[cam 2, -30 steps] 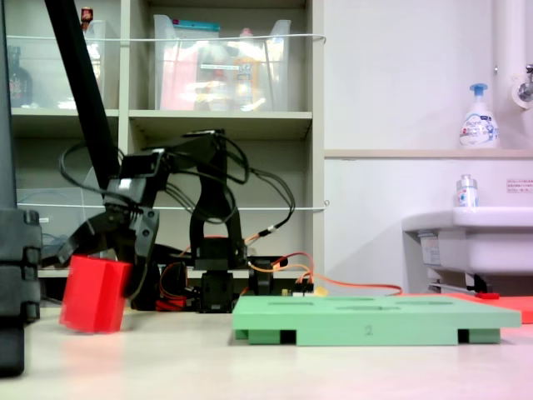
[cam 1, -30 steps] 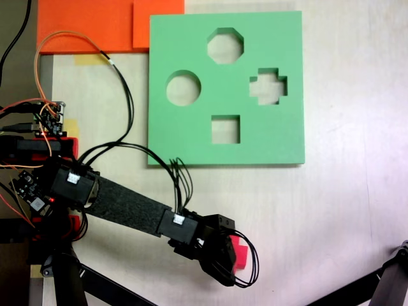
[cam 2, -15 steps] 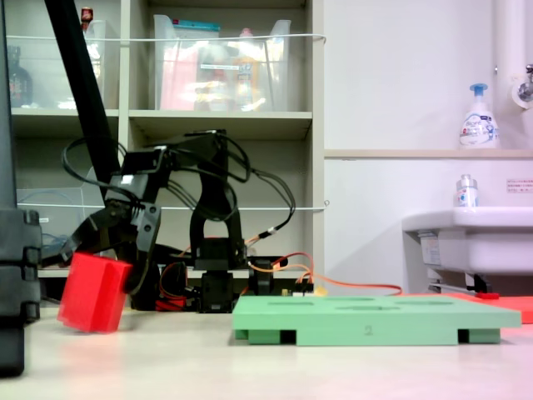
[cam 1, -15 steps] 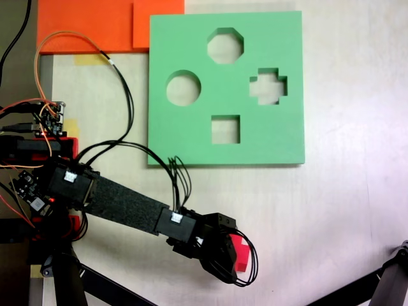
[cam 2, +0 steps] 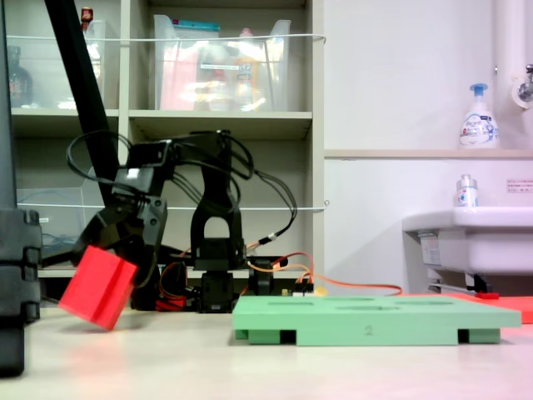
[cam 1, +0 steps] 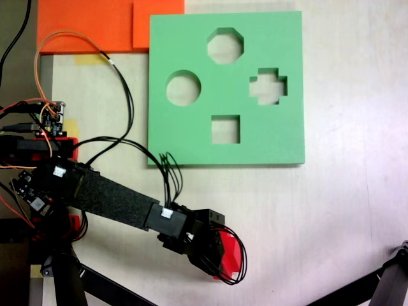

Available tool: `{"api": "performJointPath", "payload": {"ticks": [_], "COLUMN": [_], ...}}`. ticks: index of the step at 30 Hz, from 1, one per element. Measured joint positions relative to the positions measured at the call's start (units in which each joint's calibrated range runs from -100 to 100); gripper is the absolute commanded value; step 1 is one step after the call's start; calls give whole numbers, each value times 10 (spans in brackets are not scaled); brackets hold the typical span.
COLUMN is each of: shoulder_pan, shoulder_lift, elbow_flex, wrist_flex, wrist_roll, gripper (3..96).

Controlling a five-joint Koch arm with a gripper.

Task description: Put the cross columnar block into the corresponding hole

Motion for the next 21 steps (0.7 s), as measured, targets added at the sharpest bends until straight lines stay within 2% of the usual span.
{"api": "performJointPath", "payload": {"ticks": [21], "shoulder_pan": [41], "shoulder_lift": [-148], "elbow_flex": [32], "wrist_flex": [-124], "wrist_roll": [44], "gripper": [404]}}
